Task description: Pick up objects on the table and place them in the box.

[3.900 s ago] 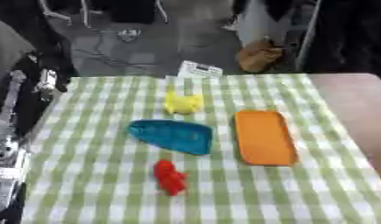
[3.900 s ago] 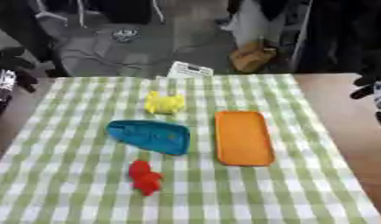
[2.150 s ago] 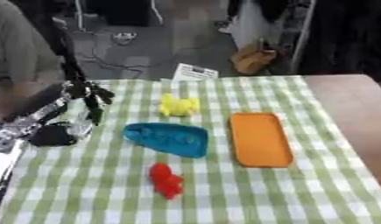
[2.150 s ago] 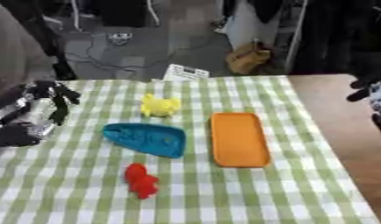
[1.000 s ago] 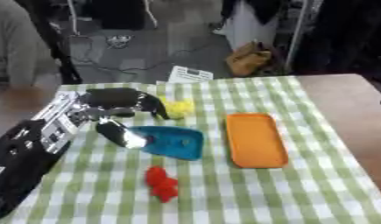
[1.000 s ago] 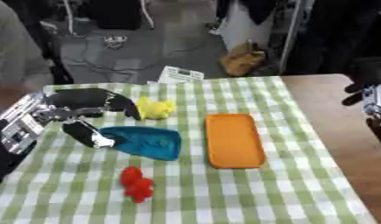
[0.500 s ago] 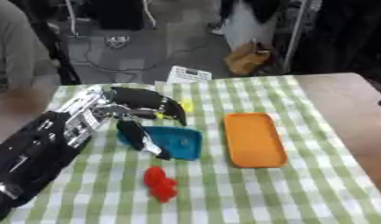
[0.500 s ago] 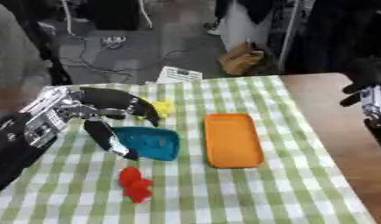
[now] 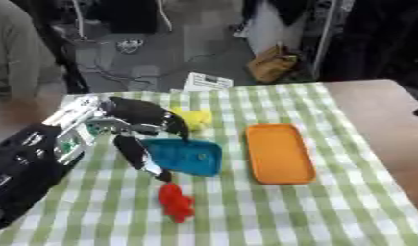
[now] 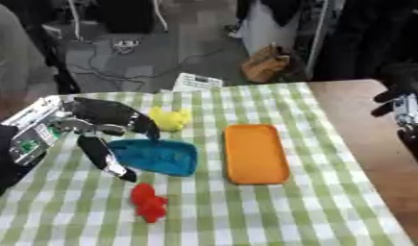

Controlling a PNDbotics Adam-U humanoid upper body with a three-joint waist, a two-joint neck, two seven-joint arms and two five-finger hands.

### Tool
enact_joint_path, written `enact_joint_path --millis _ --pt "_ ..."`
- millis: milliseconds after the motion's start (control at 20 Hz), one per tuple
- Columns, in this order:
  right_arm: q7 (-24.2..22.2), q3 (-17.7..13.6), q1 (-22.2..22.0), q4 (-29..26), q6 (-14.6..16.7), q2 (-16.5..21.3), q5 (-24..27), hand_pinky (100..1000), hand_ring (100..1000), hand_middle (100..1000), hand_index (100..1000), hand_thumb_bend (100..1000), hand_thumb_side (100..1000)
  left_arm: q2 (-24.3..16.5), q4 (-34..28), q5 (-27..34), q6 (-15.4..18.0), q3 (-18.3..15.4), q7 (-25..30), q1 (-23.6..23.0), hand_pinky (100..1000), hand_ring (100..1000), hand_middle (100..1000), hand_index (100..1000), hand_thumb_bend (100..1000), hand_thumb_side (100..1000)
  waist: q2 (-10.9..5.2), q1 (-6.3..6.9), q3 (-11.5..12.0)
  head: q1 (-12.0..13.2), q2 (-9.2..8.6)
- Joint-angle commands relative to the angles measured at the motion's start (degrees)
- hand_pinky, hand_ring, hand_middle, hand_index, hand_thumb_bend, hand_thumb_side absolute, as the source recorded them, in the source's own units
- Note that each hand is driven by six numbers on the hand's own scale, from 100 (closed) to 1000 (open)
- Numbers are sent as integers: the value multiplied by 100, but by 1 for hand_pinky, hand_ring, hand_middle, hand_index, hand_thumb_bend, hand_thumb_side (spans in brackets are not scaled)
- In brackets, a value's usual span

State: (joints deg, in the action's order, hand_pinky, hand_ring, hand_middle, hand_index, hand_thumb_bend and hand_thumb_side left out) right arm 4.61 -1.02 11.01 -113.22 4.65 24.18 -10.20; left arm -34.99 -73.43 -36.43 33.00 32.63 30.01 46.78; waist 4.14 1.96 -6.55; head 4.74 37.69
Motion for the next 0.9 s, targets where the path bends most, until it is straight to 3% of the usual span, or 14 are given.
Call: enact_joint_path --millis 50,250,600,900 --pt "3 -48 26 -137 -2 182 18 512 585 733 746 100 683 -321 -245 -212 1897 12 1583 -10 794 791 825 876 763 773 -168 71 19 -34 -65" --pt "2 -48 30 -137 -3 184 16 512 585 733 746 100 683 -396 -460 -612 1897 154 1109 -152 790 789 822 874 795 798 -164 76 33 -49 -73" --pt "-2 -45 37 -137 -3 167 27 512 585 733 746 100 684 -221 -251 -1040 1897 254 651 -429 773 765 803 875 689 804 -142 70 17 -52 -80" --pt "-1 -45 44 -137 2 154 36 512 585 733 746 100 684 -56 -158 -1335 1897 199 359 -561 765 755 796 873 707 781 -129 61 -7 -46 -83"
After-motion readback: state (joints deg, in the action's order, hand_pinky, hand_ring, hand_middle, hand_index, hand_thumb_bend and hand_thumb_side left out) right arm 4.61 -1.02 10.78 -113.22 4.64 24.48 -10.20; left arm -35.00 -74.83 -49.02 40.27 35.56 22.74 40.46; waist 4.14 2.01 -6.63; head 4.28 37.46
